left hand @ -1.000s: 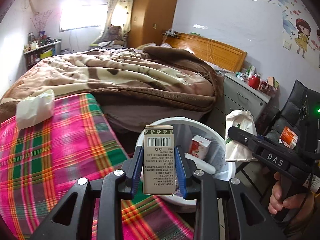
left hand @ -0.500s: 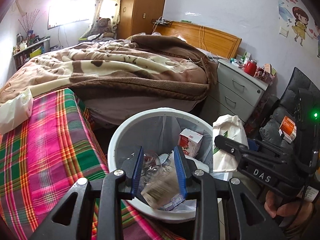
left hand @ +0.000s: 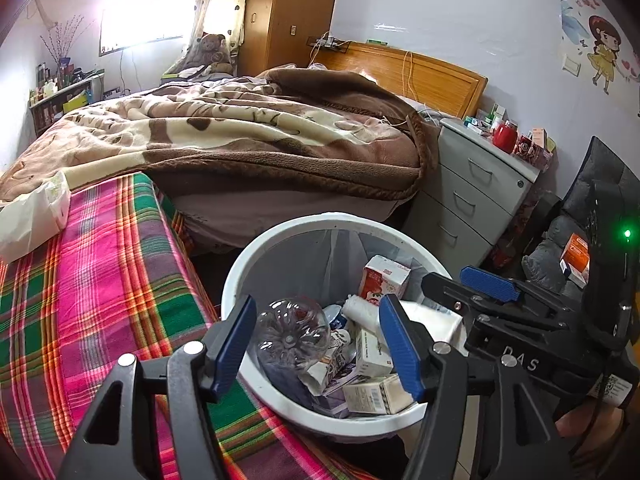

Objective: Collect trash
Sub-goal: 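Open the left tool over the bin while the right tool releases the paper bag into it, then lift both open tools up away from the bin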

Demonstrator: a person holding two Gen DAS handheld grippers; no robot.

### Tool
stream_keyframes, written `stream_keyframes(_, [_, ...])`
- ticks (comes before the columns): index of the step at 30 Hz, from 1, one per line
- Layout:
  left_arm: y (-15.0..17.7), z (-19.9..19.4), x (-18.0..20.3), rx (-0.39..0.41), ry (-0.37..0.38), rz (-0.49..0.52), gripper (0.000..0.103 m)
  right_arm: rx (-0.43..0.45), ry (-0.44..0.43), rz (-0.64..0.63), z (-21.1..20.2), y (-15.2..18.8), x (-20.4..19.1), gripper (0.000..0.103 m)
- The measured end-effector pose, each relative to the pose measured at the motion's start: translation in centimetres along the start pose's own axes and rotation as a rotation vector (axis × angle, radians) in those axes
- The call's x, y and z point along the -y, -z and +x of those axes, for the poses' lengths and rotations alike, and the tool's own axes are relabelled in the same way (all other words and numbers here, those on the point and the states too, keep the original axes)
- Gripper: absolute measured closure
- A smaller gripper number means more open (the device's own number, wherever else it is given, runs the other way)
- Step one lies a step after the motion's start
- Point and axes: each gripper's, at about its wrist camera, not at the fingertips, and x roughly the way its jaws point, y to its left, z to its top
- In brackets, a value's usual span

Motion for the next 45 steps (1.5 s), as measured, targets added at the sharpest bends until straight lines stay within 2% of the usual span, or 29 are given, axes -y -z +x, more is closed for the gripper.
stream_keyframes(11, [1.3, -2.7, -1.3, 0.036, -0.044, -0.024, 0.027, 0.042, -0.007, 0.016, -1.8, 1.0, -1.2, 0.045])
stream_keyframes(20, [3.1, -5.1, -1.7, 0.076, -0.133, -0.009, 0.025, 0.119, 0.05, -0.026, -4.2, 2.4, -3.6, 0.045])
stream_keyframes(27, [4.8, -6.7, -2.3, 0.1, -0.181, -0.021, 0.023, 0.175, 0.13, -0.061, -5.9, 3.7, -5.3, 0.045])
stream_keyframes(33, [6.2, -8.0, -2.8, 0.111, -0.187, -0.031, 0.022, 0.195, 0.187, -0.092, -6.6, 5.0, -6.7, 0.045])
stream_keyframes(45, [8.0, -9.3, -3.7, 0.131, -0.2, -0.054, 0.022, 0.216, 0.187, -0.06, -8.0, 6.5, -7.5, 0.045])
